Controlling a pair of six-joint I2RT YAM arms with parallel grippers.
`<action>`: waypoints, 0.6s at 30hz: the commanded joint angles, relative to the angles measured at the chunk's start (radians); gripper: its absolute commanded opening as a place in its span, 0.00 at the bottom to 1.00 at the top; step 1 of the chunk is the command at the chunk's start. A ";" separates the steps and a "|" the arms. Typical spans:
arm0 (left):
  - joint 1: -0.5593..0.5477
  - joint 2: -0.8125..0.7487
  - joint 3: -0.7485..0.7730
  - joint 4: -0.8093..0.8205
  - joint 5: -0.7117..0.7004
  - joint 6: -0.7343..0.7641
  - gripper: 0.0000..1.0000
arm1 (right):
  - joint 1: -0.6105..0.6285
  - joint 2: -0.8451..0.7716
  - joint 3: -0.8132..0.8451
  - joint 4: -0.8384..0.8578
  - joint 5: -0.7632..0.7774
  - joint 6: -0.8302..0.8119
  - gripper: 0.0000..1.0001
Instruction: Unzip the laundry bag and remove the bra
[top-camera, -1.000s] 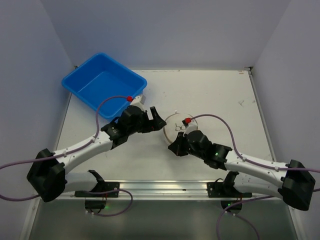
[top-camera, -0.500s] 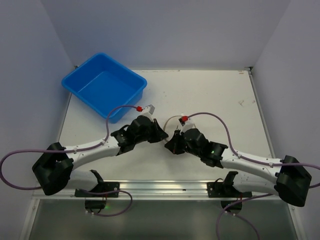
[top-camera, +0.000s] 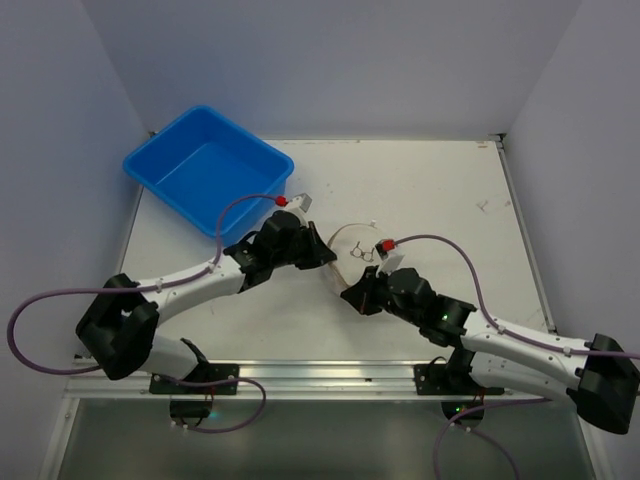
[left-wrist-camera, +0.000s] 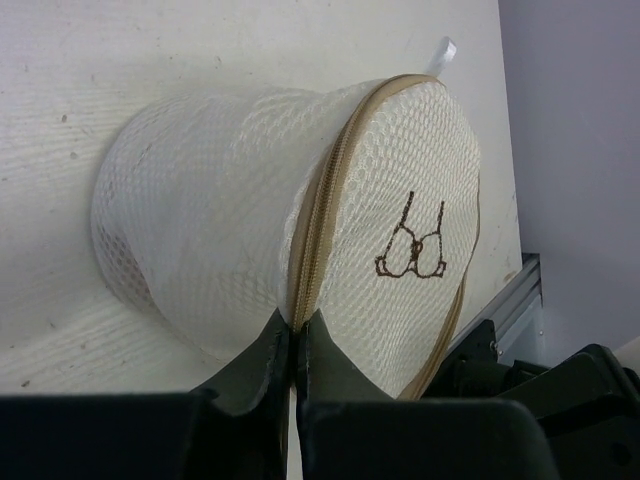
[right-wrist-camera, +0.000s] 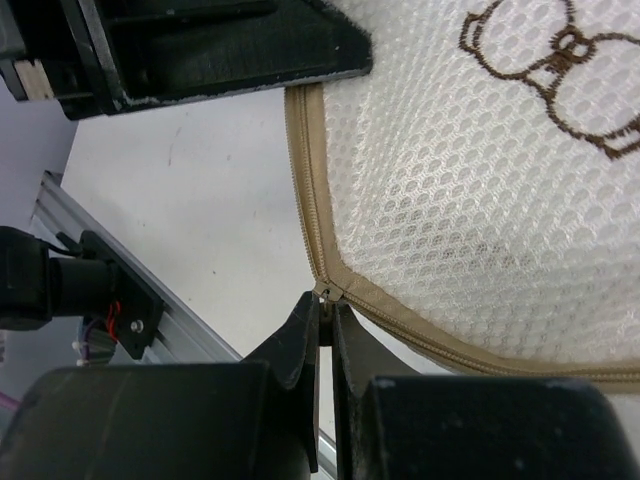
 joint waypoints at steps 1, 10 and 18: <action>0.046 0.043 0.106 0.026 -0.017 0.092 0.01 | 0.007 -0.009 0.005 -0.015 -0.026 -0.036 0.00; 0.044 0.017 0.143 0.026 -0.040 0.098 0.79 | 0.007 0.119 0.079 0.084 -0.071 -0.036 0.00; -0.025 -0.161 -0.049 -0.018 -0.129 -0.028 0.81 | 0.007 0.219 0.194 0.105 -0.028 -0.085 0.00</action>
